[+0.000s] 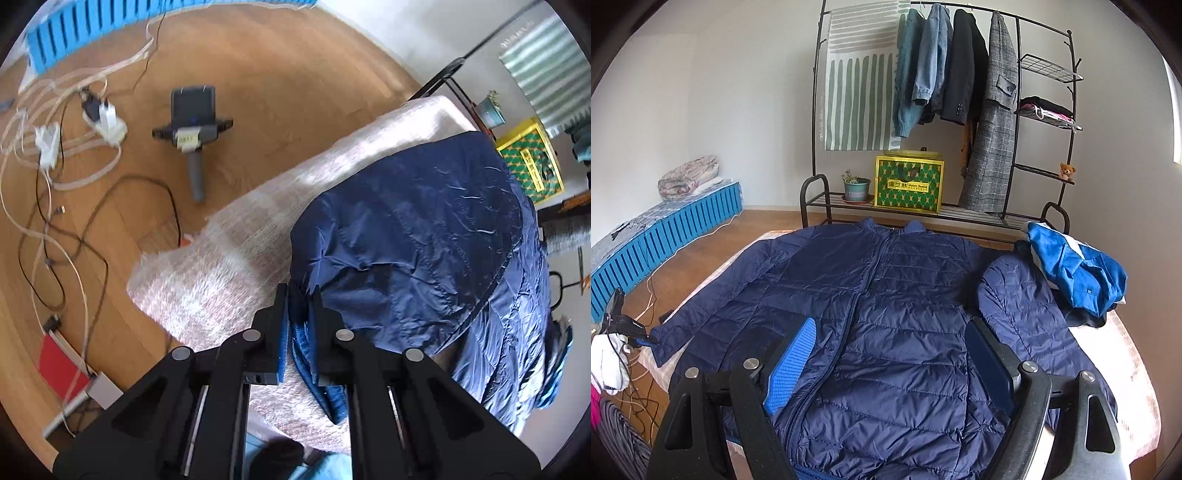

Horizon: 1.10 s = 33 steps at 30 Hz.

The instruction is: Fold large clothes

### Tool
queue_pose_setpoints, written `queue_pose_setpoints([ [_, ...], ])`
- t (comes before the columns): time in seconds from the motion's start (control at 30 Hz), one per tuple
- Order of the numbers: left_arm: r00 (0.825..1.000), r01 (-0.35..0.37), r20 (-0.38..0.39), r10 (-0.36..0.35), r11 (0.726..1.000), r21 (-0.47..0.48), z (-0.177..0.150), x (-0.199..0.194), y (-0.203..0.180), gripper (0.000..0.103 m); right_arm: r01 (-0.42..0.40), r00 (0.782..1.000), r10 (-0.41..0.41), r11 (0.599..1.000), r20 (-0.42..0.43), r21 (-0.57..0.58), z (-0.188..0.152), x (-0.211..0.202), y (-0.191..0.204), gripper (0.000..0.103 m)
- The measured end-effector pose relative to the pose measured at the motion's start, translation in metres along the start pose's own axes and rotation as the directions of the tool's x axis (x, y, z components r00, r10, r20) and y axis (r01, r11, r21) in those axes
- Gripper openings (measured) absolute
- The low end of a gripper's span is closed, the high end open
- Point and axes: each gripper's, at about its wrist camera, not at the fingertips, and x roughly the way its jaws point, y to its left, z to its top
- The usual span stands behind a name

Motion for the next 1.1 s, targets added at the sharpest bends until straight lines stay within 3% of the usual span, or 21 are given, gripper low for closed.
queue_pose_setpoints([
  [0.2,0.992,0.058,0.103,-0.073,0.988,0.140,-0.004,-0.042,-0.050,0.005,-0.015,0.999,0.014,1.000,-0.030,-0.024,0.001,0.011,0.004,0.076],
  [0.3,0.983,0.106,0.124,-0.137,0.968,0.227,-0.013,-0.063,-0.089,0.005,-0.048,0.997,0.046,0.998,-0.063,-0.029,0.002,0.019,0.005,0.066],
  [0.4,0.972,0.147,0.124,-0.198,0.931,0.334,-0.028,-0.080,-0.136,0.005,-0.084,0.992,0.081,0.996,-0.092,-0.025,0.004,0.029,0.005,0.057],
  [0.57,0.960,0.218,0.058,-0.274,0.861,0.460,-0.054,-0.084,-0.217,0.005,-0.139,0.982,0.138,0.990,-0.132,0.001,0.008,0.045,0.003,0.047],
  [0.7,0.944,0.308,-0.044,-0.328,0.824,0.476,-0.075,-0.072,-0.265,0.005,-0.149,0.977,0.150,0.989,-0.154,0.020,0.010,0.056,-0.002,0.042],
  [0.8,0.937,0.334,-0.088,-0.339,0.790,0.513,-0.099,-0.062,-0.298,0.005,-0.135,0.976,0.138,0.990,-0.168,0.034,0.011,0.065,-0.009,0.042],
  [1.1,0.923,0.383,-0.206,-0.327,0.714,0.586,-0.131,-0.021,-0.343,0.009,-0.131,0.948,0.154,0.986,-0.278,0.099,0.007,0.100,-0.024,0.041],
])
